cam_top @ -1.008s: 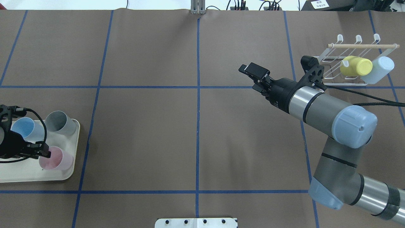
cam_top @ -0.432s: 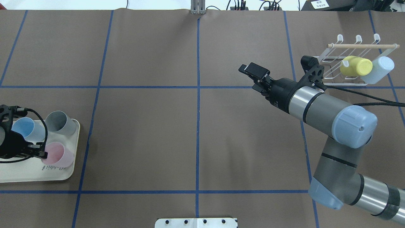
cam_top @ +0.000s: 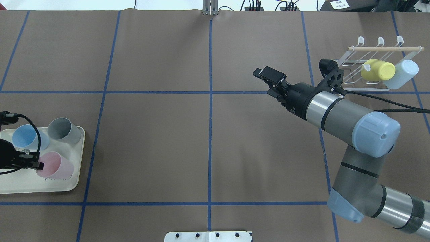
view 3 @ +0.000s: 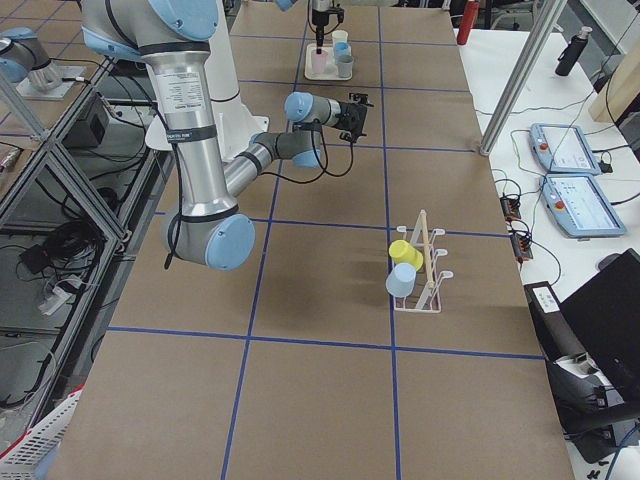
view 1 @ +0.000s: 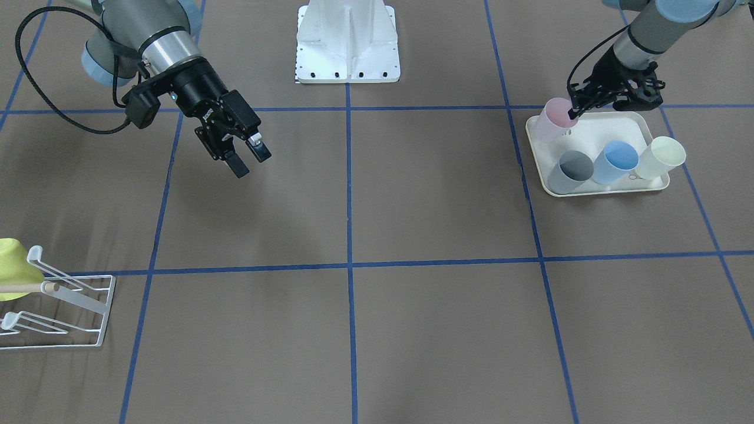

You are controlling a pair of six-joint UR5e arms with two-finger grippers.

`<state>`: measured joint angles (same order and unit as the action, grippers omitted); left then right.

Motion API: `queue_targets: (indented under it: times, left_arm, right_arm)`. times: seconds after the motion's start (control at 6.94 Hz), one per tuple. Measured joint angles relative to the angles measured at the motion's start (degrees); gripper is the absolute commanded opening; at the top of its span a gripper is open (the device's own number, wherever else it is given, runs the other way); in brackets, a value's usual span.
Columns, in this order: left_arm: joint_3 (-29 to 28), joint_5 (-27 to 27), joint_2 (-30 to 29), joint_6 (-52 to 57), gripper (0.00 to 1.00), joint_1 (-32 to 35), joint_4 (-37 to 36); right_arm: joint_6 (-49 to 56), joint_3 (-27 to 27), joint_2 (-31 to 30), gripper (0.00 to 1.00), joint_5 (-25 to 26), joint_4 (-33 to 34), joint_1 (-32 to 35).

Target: Transfer IKEA cup to right arm and place on rack

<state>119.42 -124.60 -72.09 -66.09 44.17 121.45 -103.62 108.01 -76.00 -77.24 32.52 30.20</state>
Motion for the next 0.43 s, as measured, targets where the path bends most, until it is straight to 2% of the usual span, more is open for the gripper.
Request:
queue_targets:
  times: [0.29,0.43]
  left_arm:
    - [2.2,-6.1,0.8,0.1,0.0,8.8,0.0]
    - [3.5,-6.8,0.1,-1.6,0.0,11.3,0.2]
  right_arm:
    - [0.0,0.0,0.0,0.99,0.1,0.0,-0.1]
    - [0.0,0.0,0.1,0.99,0.1,0.0,-0.1]
